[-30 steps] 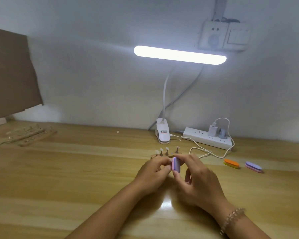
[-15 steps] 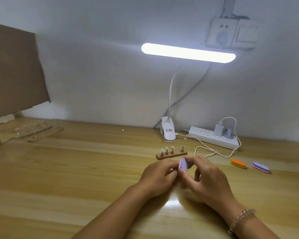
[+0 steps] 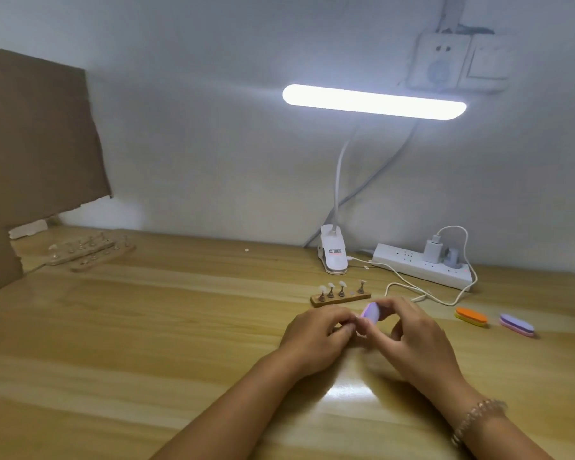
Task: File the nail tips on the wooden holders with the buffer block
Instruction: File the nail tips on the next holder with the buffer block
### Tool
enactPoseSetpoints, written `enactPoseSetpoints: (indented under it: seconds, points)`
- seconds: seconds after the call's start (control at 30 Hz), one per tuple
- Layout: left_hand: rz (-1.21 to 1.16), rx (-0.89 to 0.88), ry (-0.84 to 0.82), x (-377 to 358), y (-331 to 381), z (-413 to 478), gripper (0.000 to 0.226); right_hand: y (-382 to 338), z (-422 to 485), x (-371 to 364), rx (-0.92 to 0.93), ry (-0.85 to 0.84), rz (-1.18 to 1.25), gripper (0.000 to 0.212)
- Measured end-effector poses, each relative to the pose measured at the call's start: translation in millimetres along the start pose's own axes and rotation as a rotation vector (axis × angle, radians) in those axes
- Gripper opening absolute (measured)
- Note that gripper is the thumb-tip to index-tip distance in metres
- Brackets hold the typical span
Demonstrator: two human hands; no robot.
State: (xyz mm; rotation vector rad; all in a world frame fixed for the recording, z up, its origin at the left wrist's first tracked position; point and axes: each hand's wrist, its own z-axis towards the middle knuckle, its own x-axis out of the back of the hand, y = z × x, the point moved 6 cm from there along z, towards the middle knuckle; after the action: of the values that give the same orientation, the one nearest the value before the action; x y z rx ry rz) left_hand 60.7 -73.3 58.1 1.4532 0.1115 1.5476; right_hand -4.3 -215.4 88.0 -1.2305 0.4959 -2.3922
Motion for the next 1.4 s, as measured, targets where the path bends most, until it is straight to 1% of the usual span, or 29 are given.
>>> enactPoseSetpoints:
  seconds: [0.03, 0.13, 0.17, 0.27, 0.3, 0.4, 0.5, 0.63, 0.73, 0.8, 0.87, 1.0, 1.07, 1.13, 1.27, 1.4]
  points:
    - [-0.002, 0.002, 0.002, 0, 0, 0, 0.019, 0, -1, 0, 0.011, 0.000, -0.017, 0.023]
    - [-0.012, 0.021, 0.001, 0, -3, 0, 0.020, -12, -8, -7, 0.120, -0.048, -0.087, 0.026]
    - [-0.018, 0.030, 0.006, 1, -3, 0, 0.020, -14, -8, -8, 0.119, -0.057, -0.085, 0.026]
    - [-0.051, 0.034, 0.028, 1, -2, 0, 0.018, -3, -1, -4, 0.020, -0.024, -0.021, 0.023]
    - [-0.058, 0.033, 0.035, 2, -1, 1, 0.017, 0, -1, -4, 0.014, -0.022, -0.029, 0.024]
    - [-0.079, 0.033, 0.034, 2, -1, 0, 0.017, -5, -4, -6, 0.060, -0.018, -0.080, 0.029]
    - [-0.082, 0.037, 0.025, 3, -1, 0, 0.017, -2, -2, -3, 0.025, 0.011, -0.037, 0.030]
    - [-0.046, 0.037, 0.039, 3, -1, 1, 0.019, -1, -3, -10, 0.041, -0.075, -0.036, 0.032]
    - [-0.060, 0.027, 0.066, 5, -1, 1, 0.018, 1, -2, -4, 0.019, -0.010, 0.017, 0.028]
    - [-0.059, 0.025, 0.072, 5, -1, 1, 0.017, -3, -3, -2, 0.051, -0.005, 0.010, 0.027]
    - [-0.051, 0.025, 0.061, 4, -2, 1, 0.018, -9, -5, -7, 0.101, -0.054, 0.000, 0.029]
    - [-0.068, 0.021, 0.045, 4, -2, 1, 0.018, -3, -1, -5, 0.053, -0.032, 0.006, 0.032]
    - [-0.051, 0.020, 0.039, 4, -2, 0, 0.018, -6, -3, -6, 0.100, -0.046, -0.054, 0.033]
    - [-0.046, 0.013, 0.039, 4, -2, 0, 0.020, -10, -4, -9, 0.130, -0.068, -0.059, 0.033]
    - [-0.049, -0.002, 0.035, 4, 0, -1, 0.021, 1, -1, -1, 0.013, 0.019, 0.012, 0.032]
    - [-0.053, -0.018, 0.019, 3, 1, -1, 0.023, 0, -3, -6, 0.054, -0.017, 0.014, 0.038]
